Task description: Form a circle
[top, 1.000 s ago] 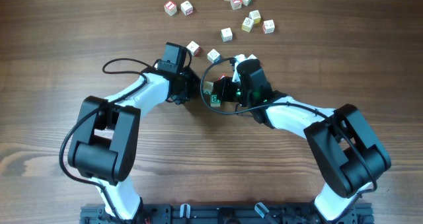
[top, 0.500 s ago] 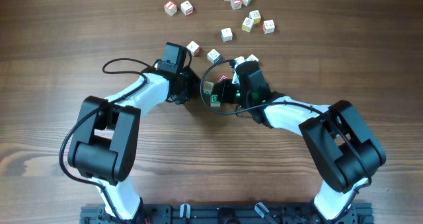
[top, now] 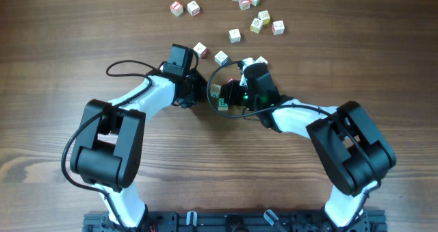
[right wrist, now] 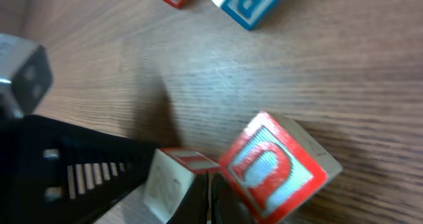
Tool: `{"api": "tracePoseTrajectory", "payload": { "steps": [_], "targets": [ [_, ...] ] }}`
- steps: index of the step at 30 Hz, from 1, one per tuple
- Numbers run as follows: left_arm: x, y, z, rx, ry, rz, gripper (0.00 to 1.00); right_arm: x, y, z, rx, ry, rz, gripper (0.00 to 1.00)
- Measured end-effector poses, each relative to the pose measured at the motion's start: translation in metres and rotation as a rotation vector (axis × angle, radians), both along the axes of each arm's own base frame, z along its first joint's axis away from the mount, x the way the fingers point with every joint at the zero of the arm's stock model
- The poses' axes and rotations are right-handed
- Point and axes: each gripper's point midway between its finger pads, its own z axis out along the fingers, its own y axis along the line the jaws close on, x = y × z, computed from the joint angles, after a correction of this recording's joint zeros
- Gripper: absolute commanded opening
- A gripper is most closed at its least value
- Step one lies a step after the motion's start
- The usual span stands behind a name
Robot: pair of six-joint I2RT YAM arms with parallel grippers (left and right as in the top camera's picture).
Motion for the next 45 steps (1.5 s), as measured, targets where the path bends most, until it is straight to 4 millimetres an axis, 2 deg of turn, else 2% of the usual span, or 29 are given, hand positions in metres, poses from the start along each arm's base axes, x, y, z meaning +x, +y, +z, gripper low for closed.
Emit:
{"api": "tracePoseTrajectory", "payload": {
  "steps": [37,45],
  "targets": [
    [-0.0021,-0.0019,0.0002,-0.015,0.010,-0.005,0.04,0.0079,0.0033,0.0071,0.023,-0.044,-0.007,0.04],
    [0.0009,-0.0019,0.0009,-0.028,-0.003,-0.002,0.04,0.0014,0.0013,-0.0002,0.011,-0.001,-0.005,0.05]
  ]
}}
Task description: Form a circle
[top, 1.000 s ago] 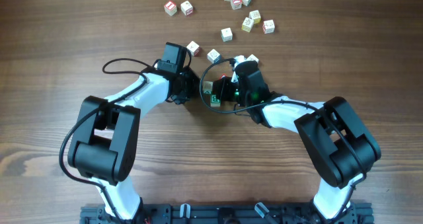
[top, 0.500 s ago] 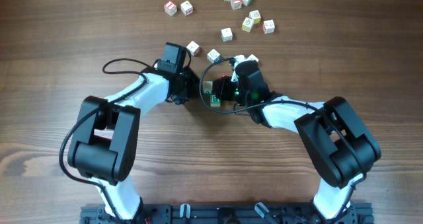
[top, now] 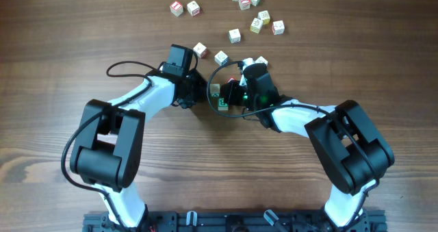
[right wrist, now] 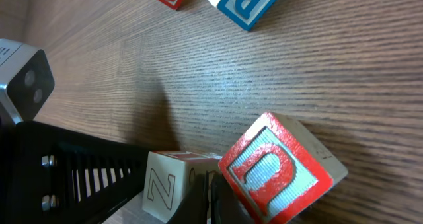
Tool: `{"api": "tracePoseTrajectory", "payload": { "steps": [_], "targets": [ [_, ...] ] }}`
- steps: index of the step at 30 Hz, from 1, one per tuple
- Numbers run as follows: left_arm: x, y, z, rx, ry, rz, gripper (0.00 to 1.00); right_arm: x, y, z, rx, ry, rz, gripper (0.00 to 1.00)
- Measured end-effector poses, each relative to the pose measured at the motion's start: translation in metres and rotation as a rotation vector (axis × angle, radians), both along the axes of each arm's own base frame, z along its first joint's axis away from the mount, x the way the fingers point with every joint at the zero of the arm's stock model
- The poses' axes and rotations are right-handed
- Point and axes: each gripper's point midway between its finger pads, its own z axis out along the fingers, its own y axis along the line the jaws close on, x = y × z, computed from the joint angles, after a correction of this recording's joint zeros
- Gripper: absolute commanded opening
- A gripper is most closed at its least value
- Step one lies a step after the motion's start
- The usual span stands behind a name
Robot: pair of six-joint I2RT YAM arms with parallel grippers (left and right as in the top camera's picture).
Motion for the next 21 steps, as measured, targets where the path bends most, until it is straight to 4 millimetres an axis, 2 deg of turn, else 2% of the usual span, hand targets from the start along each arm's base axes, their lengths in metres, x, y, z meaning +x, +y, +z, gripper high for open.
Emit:
{"api": "tracePoseTrajectory", "payload": {
  "steps": [9,21],
  "targets": [
    [0.009,0.009,0.000,-0.034,-0.010,0.026,0.04,-0.007,0.010,0.001,0.011,0.004,0.033,0.05],
    [0.007,0.003,0.000,-0.038,-0.012,0.011,0.04,-0.007,0.013,0.003,0.017,-0.008,0.037,0.05]
  ]
}}
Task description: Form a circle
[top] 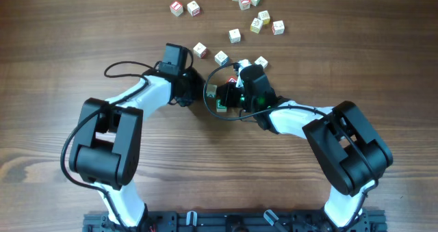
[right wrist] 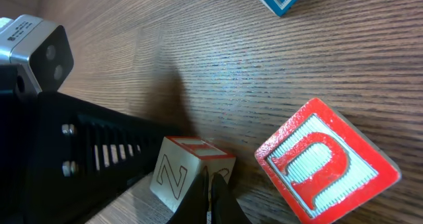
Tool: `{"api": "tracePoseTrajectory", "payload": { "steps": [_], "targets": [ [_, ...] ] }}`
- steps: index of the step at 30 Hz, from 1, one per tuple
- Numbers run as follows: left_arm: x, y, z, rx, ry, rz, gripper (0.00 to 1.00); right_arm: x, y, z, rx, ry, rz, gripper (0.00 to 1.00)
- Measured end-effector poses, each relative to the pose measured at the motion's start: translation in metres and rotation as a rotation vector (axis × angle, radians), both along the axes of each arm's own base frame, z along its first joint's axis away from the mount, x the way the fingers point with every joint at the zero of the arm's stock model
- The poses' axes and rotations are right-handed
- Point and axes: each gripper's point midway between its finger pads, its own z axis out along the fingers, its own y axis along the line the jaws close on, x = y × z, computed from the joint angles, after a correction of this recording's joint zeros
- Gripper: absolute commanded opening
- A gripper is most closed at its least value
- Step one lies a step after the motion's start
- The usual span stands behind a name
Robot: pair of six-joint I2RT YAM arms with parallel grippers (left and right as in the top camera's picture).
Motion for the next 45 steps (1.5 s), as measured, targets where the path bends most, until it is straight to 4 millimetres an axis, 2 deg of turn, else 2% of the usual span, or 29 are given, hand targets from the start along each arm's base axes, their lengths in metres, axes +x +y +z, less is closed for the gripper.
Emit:
{"api": "tracePoseTrajectory", "payload": {
  "steps": [3,17,21,25,29,36,40,45],
  "targets": [
    [-0.004,-0.011,0.000,0.010,-0.005,-0.028,0.04,0.002,-0.003,-0.001,-0.010,-0.004,-0.010,0.05],
    [-0.006,-0.011,-0.001,0.017,0.004,-0.030,0.04,0.003,-0.004,-0.001,-0.016,-0.007,-0.013,0.05],
    [-0.005,-0.007,-0.001,0.012,0.007,-0.019,0.04,0.001,-0.004,-0.003,-0.026,-0.001,-0.003,0.05],
    [0.000,0.006,-0.001,0.003,0.012,0.013,0.04,-0.002,-0.013,-0.010,-0.072,0.026,-0.020,0.04],
    [0.008,0.015,0.000,-0.001,-0.007,0.040,0.04,0.006,-0.020,-0.003,-0.089,-0.006,-0.036,0.05],
    [0.011,0.016,0.000,0.001,-0.022,0.043,0.04,0.026,-0.011,0.020,-0.098,-0.108,-0.002,0.05],
    [0.012,0.016,0.000,0.003,-0.027,0.044,0.04,0.026,-0.011,0.020,-0.103,-0.113,0.002,0.05],
    [0.015,0.005,0.001,0.003,-0.060,0.021,0.04,0.026,-0.009,0.022,-0.097,-0.124,0.012,0.04]
  ]
}}
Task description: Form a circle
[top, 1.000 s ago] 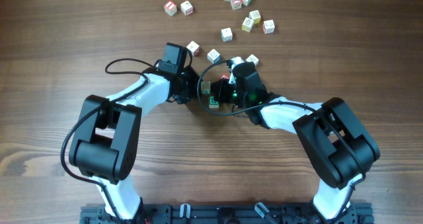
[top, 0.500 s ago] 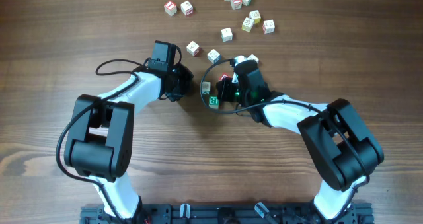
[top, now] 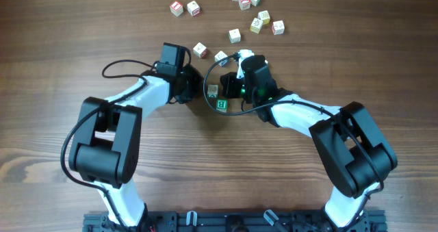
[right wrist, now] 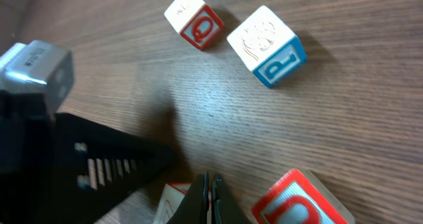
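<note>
Small lettered wooden cubes are the task's objects. In the right wrist view my right gripper (right wrist: 208, 199) is shut with nothing between its fingers. Its tips stand between a white cube with a red edge (right wrist: 173, 196) and a red U cube (right wrist: 301, 201). Farther off lie a red Q cube (right wrist: 193, 17) and a blue P cube (right wrist: 268, 37). Overhead, the right gripper (top: 226, 85) and left gripper (top: 195, 89) flank a pale cube (top: 213, 90). A green H cube (top: 222, 105) lies just in front. The left gripper's jaws are too dark to read.
Several more cubes are scattered at the far side of the table (top: 82, 27): a pair (top: 185, 9) at the far left, a cluster (top: 256, 16) at the far right, one cube (top: 235, 35) nearer. The left arm's black finger (right wrist: 99, 168) and cable (top: 123, 66) lie close by.
My right gripper has drawn back from the table, still shut. The Q and P cubes now show whole, and the white and U cubes sit at the view's lower edge. Overhead, the wrist has shifted farther away.
At first my shut right fingertips pressed between the white cube and the red U cube, which touched each other, with the left finger alongside. Then the white cube showed a Z face. Then the two cubes stood apart. Now the right gripper is withdrawn above them.
</note>
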Tool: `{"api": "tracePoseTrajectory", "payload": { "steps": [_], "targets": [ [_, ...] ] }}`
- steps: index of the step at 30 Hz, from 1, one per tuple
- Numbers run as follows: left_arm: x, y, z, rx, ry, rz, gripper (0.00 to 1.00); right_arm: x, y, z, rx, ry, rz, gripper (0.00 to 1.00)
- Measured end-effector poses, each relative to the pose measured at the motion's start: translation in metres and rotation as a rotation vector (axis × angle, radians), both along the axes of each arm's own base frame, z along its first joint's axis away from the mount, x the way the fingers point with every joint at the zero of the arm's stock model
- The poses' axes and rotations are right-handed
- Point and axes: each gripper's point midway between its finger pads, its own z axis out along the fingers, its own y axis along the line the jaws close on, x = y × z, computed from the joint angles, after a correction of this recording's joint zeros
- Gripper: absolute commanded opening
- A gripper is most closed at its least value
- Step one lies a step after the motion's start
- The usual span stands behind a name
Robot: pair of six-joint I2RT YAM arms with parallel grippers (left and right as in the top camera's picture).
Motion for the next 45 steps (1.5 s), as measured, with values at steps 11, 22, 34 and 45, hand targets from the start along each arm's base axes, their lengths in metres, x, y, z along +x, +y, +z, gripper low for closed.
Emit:
{"api": "tracePoseTrajectory", "payload": {
  "steps": [11,22,34,45],
  "targets": [
    [-0.005,-0.013,0.000,0.001,-0.003,-0.032,0.04,-0.001,-0.005,-0.005,-0.021,0.019,-0.025,0.05],
    [-0.004,-0.014,0.000,0.004,-0.017,-0.048,0.04,0.012,-0.049,-0.006,-0.042,0.083,-0.140,0.05],
    [0.001,-0.019,0.001,-0.001,-0.061,-0.107,0.04,0.015,-0.070,0.010,-0.056,0.079,-0.194,0.05],
    [0.002,-0.024,0.002,-0.001,-0.107,-0.183,0.04,0.020,-0.082,0.008,-0.102,0.064,-0.254,0.05]
  ]
}}
